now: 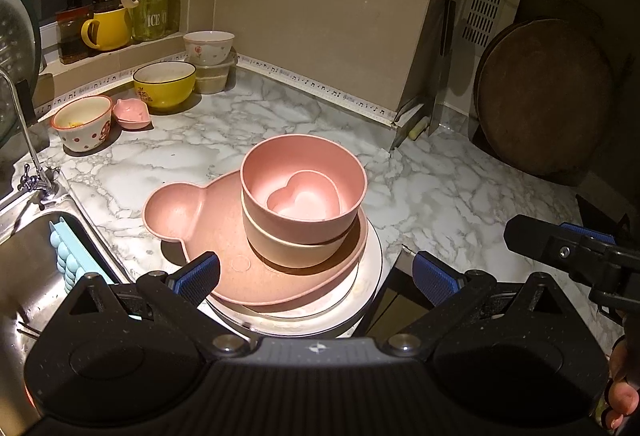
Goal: Organize plates and bowls
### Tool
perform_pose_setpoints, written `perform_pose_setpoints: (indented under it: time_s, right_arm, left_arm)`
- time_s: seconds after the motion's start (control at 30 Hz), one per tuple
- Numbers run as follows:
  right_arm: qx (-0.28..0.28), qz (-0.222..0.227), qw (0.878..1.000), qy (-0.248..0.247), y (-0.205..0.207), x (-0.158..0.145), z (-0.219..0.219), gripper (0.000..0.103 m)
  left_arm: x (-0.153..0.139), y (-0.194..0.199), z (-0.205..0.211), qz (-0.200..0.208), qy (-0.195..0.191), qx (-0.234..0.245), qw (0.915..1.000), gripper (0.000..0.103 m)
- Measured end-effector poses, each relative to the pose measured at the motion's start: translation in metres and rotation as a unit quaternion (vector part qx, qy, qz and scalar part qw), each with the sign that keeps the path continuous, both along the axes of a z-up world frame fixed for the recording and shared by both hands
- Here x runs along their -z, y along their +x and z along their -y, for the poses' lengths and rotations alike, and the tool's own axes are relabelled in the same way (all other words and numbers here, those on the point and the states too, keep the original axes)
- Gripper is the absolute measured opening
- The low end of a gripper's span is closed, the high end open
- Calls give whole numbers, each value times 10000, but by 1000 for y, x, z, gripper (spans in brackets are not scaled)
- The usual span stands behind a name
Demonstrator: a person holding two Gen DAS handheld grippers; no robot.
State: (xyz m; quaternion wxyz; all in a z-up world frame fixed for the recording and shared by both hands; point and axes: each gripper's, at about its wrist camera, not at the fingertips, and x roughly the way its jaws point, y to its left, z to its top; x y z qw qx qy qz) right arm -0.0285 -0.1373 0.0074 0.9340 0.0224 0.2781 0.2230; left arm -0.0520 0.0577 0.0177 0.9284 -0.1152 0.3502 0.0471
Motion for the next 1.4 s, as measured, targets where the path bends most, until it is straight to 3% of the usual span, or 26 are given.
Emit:
perform_pose_setpoints:
  time_s: [1.4]
  right_arm:
    - [83,67,9999,20,1,-4,6,102]
  left_arm:
    - [-1,6,6,105,0,80,9999,103]
